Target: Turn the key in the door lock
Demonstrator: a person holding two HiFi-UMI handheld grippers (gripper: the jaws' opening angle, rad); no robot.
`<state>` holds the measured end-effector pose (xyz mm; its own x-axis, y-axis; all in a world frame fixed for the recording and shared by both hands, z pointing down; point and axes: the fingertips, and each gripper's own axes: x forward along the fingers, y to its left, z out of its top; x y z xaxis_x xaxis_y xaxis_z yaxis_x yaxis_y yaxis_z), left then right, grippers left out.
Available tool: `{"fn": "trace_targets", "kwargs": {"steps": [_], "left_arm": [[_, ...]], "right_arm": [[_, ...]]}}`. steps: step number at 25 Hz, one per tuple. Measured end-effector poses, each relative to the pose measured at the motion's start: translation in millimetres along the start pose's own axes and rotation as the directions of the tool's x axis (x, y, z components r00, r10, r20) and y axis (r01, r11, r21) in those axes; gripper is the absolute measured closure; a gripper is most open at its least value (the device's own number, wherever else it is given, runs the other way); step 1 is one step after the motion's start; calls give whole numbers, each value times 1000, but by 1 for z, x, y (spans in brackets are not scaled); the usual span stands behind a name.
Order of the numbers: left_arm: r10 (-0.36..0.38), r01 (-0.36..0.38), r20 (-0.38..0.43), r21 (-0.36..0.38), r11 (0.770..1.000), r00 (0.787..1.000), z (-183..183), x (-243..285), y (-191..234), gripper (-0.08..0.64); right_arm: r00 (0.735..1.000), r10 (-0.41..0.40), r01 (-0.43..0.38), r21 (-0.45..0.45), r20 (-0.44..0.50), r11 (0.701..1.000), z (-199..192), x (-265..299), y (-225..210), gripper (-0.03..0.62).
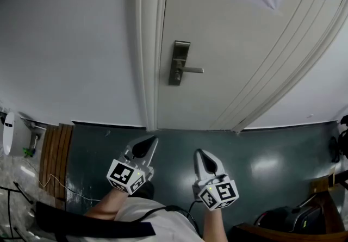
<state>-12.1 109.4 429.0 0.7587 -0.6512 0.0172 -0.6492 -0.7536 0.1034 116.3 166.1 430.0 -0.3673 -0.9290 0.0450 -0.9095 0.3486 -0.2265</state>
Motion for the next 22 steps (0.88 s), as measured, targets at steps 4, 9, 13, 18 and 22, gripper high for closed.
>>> {"fn": "trace_targets", "kwargs": {"steps": [4, 9, 13, 18, 22], "left_arm": [[-22, 22, -13, -13, 1000, 1000, 1, 24, 24, 555], [-65, 65, -20, -15, 998, 998, 11, 55, 53, 555], [-104, 104, -19, -13, 995, 994, 20, 78, 74, 555], [-129, 129, -25, -26, 991, 991, 19, 101, 101, 555], [-146, 145, -30, -37, 989, 989, 20, 112, 124, 555]], "right_arm": [[1000, -28, 28, 6, -8, 1000, 6, 28, -12, 584], [998, -60, 60, 7, -1, 998, 18, 67, -24, 583], [996, -86, 86, -2, 5, 996, 29, 95, -31, 583], [993, -118, 118, 7, -10, 993, 26, 125, -41, 583], [992, -124, 124, 5, -23, 992, 26, 155, -44, 583]]}}
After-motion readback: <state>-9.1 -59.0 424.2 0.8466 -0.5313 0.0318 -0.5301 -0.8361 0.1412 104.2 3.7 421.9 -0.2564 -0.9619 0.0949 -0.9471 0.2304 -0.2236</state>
